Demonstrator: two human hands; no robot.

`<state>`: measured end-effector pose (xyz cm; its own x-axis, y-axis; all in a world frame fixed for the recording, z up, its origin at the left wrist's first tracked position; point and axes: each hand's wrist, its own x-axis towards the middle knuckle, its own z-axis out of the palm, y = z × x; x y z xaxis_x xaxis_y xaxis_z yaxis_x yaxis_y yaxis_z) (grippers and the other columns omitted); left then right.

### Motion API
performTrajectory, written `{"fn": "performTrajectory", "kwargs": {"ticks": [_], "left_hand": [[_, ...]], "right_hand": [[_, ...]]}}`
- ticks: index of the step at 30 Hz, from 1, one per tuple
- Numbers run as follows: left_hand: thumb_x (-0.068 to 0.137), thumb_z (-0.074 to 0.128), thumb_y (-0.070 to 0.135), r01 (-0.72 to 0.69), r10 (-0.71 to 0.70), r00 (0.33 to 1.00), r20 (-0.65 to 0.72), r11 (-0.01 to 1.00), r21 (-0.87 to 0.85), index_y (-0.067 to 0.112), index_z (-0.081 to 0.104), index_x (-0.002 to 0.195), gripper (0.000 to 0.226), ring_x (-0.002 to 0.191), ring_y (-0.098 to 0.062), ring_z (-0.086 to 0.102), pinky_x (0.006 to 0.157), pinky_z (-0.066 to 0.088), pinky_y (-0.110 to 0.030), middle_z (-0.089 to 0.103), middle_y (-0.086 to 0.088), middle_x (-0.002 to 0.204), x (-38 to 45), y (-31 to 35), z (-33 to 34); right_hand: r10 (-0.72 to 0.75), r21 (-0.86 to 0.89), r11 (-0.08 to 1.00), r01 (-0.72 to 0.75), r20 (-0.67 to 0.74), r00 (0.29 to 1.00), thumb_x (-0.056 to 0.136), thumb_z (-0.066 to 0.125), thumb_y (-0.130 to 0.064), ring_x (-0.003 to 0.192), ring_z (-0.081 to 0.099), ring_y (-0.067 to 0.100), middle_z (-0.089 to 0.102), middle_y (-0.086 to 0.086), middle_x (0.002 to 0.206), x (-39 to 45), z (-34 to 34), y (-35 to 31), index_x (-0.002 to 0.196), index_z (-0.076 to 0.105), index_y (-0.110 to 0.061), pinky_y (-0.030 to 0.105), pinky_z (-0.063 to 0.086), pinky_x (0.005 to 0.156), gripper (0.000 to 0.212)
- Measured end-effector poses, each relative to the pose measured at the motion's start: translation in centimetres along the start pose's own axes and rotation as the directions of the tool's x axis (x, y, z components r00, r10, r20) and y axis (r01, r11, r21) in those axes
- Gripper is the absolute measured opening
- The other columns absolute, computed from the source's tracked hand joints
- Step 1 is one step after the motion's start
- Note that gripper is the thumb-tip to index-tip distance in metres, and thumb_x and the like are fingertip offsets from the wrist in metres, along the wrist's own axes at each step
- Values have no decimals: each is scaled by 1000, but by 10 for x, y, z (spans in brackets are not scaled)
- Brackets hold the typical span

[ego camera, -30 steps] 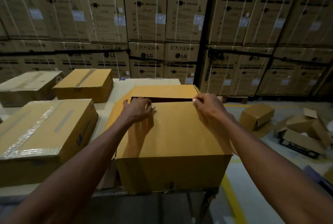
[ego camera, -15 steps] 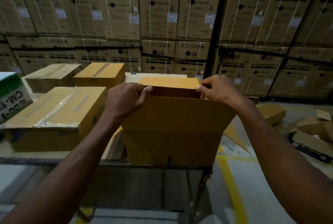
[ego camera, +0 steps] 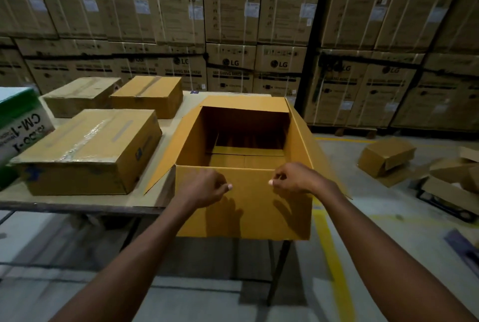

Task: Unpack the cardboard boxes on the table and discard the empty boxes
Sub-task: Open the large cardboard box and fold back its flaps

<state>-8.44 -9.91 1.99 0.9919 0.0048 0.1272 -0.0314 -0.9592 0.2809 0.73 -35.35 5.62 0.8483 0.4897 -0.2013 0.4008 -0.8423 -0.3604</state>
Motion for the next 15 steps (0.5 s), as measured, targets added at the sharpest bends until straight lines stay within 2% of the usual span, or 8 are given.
{"fn": "performTrajectory", "kwargs": {"ticks": [3, 5, 8, 10, 12, 15], "left_hand": [[97, 56, 50, 3, -3, 1000, -14, 1000, -21, 25, 72, 110, 32, 86, -5, 64, 75, 58, -31, 72, 10, 102, 8, -4, 13], [98, 56, 48, 11, -14, 998, -54, 999, -46, 25, 72, 108, 30, 79, -4, 63, 69, 56, -27, 71, 10, 94, 16, -4, 16], [100, 56, 45, -10, 0, 991, -135, 997, -74, 22, 74, 104, 29, 67, -2, 59, 53, 40, -18, 68, 11, 82, 29, -2, 14], [100, 55, 43, -33, 19, 984, -175, 997, -76, 20, 74, 103, 30, 65, -2, 56, 52, 35, -17, 66, 10, 81, 43, 0, 10], [100, 56, 44, -56, 37, 978, -204, 995, -87, 21, 72, 106, 29, 76, -2, 56, 59, 41, -19, 65, 8, 97, 59, -1, 6], [96, 57, 52, -52, 23, 981, -192, 987, -150, 28, 65, 122, 36, 108, -11, 56, 81, 55, -32, 55, 5, 126, 88, -10, 10]], "right_hand": [[-2, -29, 1000, 0, -60, 998, 99, 62, -44, 97, 64, 12, 71, -3, 110, 7, 7, 8, 119, 72, -23, 35, 56, 85, 31], [-12, -25, 1000, 9, -117, 993, 99, 61, -44, 94, 63, 9, 71, -4, 110, 12, 8, 10, 118, 72, -25, 33, 55, 81, 29], [-30, -24, 999, 25, -209, 978, 100, 59, -45, 89, 62, 7, 70, -6, 106, 22, 6, 8, 117, 70, -27, 28, 51, 71, 27], [-36, -16, 999, 33, -260, 965, 100, 59, -45, 91, 62, 9, 70, -5, 110, 33, 3, 6, 119, 70, -28, 29, 53, 73, 28], [-33, 17, 999, 40, -286, 958, 100, 59, -44, 91, 63, 9, 69, -6, 111, 48, -2, 5, 126, 66, -30, 29, 54, 74, 31], [-50, 21, 998, 59, -282, 958, 99, 61, -42, 93, 64, 9, 66, -6, 113, 75, -13, 4, 145, 49, -33, 29, 53, 73, 48]]}}
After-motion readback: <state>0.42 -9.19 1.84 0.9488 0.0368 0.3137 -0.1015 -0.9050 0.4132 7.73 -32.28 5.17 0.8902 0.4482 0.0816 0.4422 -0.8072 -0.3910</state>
